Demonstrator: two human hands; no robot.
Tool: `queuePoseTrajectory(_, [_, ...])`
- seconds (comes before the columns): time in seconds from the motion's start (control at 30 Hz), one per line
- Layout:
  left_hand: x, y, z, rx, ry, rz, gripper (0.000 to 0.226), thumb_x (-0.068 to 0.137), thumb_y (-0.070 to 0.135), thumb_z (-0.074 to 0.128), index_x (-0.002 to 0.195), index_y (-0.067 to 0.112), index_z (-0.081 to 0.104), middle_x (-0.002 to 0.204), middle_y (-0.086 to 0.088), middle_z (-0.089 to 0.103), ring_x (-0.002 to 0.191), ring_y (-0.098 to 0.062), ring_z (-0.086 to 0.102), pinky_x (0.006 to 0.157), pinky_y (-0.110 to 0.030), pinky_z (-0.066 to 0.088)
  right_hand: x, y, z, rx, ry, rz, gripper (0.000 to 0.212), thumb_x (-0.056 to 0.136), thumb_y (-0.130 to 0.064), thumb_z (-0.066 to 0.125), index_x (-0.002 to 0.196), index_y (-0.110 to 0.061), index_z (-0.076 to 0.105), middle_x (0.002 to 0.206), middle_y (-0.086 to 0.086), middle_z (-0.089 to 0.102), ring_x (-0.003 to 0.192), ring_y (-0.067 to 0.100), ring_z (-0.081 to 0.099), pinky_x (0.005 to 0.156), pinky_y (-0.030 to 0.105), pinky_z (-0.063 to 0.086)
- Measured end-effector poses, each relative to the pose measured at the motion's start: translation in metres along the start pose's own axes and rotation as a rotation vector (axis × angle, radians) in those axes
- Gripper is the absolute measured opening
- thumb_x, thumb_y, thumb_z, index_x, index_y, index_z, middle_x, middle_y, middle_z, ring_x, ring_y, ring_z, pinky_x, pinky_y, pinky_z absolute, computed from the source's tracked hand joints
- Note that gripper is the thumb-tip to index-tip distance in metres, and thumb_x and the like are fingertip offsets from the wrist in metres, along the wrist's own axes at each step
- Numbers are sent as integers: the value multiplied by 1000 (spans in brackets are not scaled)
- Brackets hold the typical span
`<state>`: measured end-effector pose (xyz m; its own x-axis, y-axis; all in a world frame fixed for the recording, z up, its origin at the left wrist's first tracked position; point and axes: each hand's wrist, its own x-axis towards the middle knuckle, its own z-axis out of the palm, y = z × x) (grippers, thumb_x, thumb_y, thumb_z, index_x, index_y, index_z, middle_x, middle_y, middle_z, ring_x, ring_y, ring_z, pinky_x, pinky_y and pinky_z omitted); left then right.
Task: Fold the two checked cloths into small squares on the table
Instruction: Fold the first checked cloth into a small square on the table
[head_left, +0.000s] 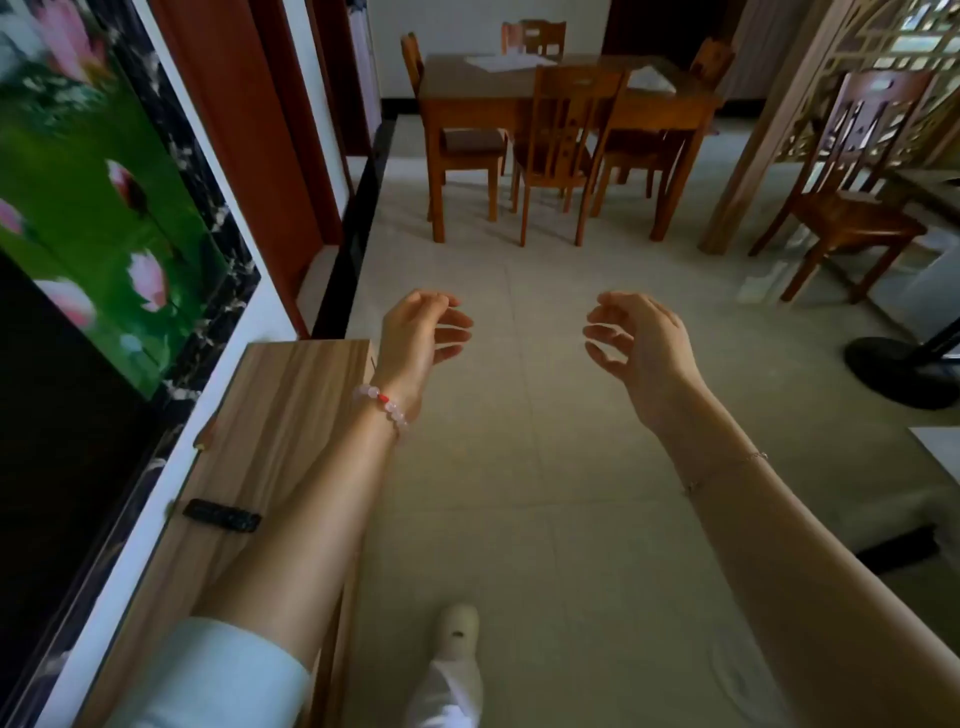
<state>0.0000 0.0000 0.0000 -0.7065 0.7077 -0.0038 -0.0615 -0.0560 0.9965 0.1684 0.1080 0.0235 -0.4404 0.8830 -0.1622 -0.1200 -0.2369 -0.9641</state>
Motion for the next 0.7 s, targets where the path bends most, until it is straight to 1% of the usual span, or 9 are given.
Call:
queuePoseTrajectory(0.17, [59, -7, 0, 4, 21, -2, 20, 95, 17, 43, 80, 15, 57, 76, -2, 64, 70, -14, 63, 71, -31, 52, 54, 2, 15, -3, -2, 16, 17, 92, -14, 49, 79, -16, 60, 72, 0, 63, 72, 15, 60, 75, 31, 48])
queuePoseTrajectory(0.33, [140, -7, -3, -3, 18, 2, 20, 95, 19, 43, 82, 15, 58, 79, -3, 65, 75, -16, 64, 74, -32, 52, 127, -2, 46, -28, -11, 17, 17, 92, -16, 48, 81, -16, 60, 74, 0, 64, 74, 15, 61, 77, 32, 49])
queuePoseTrajectory(0.53, [233, 0, -13, -15, 29, -16, 19, 95, 20, 44, 84, 14, 58, 78, -2, 65, 75, -16, 64, 74, -32, 52, 214, -14, 84, -33, 2, 18, 15, 92, -17, 49, 82, -16, 60, 76, 0, 66, 74, 15, 62, 77, 32, 50])
queuePoseTrajectory(0.7, [294, -2, -14, -17, 52, -30, 18, 95, 20, 44, 85, 15, 59, 80, -1, 65, 73, -15, 64, 71, -29, 52, 271, -14, 99, -11, 19, 27, 13, 93, -18, 51, 85, -17, 61, 85, 1, 67, 80, 16, 64, 79, 33, 51])
